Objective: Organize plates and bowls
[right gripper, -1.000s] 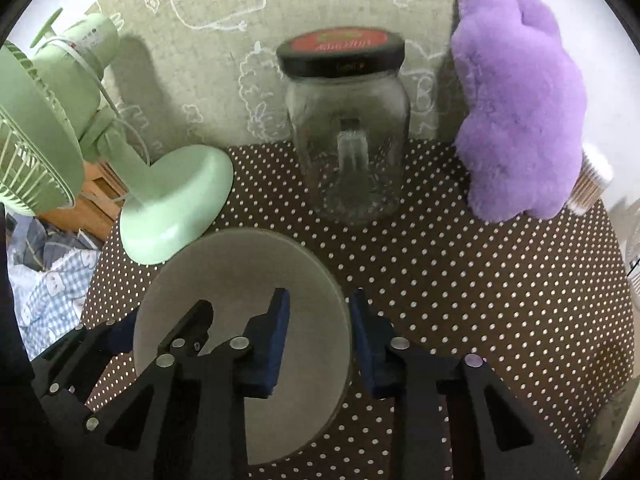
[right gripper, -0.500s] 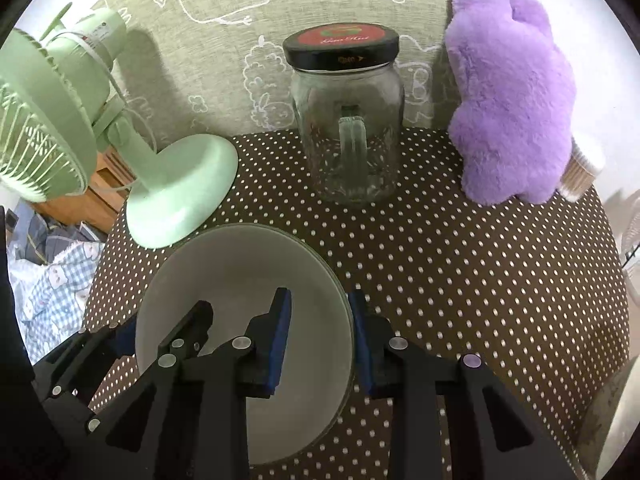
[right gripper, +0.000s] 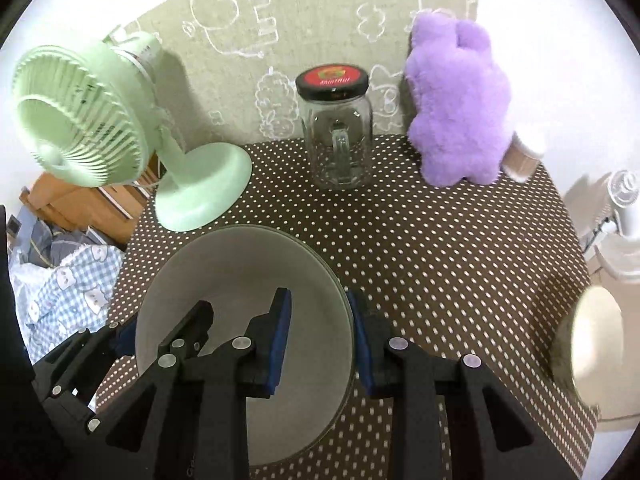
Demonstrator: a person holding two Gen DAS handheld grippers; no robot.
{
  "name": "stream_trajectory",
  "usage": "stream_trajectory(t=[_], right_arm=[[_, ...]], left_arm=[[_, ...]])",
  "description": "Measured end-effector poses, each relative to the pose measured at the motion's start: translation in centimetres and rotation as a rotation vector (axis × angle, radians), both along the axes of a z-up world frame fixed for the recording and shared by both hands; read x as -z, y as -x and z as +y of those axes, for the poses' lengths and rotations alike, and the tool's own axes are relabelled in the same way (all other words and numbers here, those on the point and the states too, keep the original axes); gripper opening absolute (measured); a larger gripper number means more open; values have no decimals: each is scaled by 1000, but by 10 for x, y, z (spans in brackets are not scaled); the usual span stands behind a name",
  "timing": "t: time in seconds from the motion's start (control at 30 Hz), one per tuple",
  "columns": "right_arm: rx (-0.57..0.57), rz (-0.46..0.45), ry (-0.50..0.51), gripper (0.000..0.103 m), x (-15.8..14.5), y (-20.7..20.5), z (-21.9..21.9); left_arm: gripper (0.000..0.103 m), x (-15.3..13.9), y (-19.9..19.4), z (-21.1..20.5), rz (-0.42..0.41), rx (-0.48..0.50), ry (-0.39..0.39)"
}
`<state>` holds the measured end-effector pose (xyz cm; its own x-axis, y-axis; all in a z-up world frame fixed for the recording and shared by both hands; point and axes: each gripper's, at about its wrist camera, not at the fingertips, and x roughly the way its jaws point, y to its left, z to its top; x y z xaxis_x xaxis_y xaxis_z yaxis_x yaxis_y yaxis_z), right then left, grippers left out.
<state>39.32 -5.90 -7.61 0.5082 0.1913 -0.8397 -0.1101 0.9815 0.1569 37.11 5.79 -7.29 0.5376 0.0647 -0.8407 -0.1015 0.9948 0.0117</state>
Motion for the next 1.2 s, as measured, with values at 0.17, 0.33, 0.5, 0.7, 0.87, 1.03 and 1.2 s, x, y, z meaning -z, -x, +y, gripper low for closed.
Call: stream_trajectory(t=[0.17, 0.33, 0.5, 0.7, 0.87, 1.03, 1.2], right_arm=[[32, -21, 9, 33, -24, 37, -2], [53, -33, 13, 33, -38, 69, -4], [66, -48, 25, 33, -51, 105, -4], [90, -62, 32, 33, -60, 144, -7], [108, -60, 42, 33, -59, 174, -12], [112, -42, 53, 33, -48, 197, -14], [108, -26, 65, 33, -32, 218, -16]], left_arm=[[29, -20, 28, -2, -19, 27, 10], [29, -35, 60, -3, -34, 52, 14], [29, -43, 87, 2, -46, 69, 22], [29, -49, 122, 0, -61, 98, 25], [29, -46, 148, -5, -57, 118, 35], [29, -35, 171, -10, -38, 127, 43], [29, -20, 188, -13, -19, 134, 46]])
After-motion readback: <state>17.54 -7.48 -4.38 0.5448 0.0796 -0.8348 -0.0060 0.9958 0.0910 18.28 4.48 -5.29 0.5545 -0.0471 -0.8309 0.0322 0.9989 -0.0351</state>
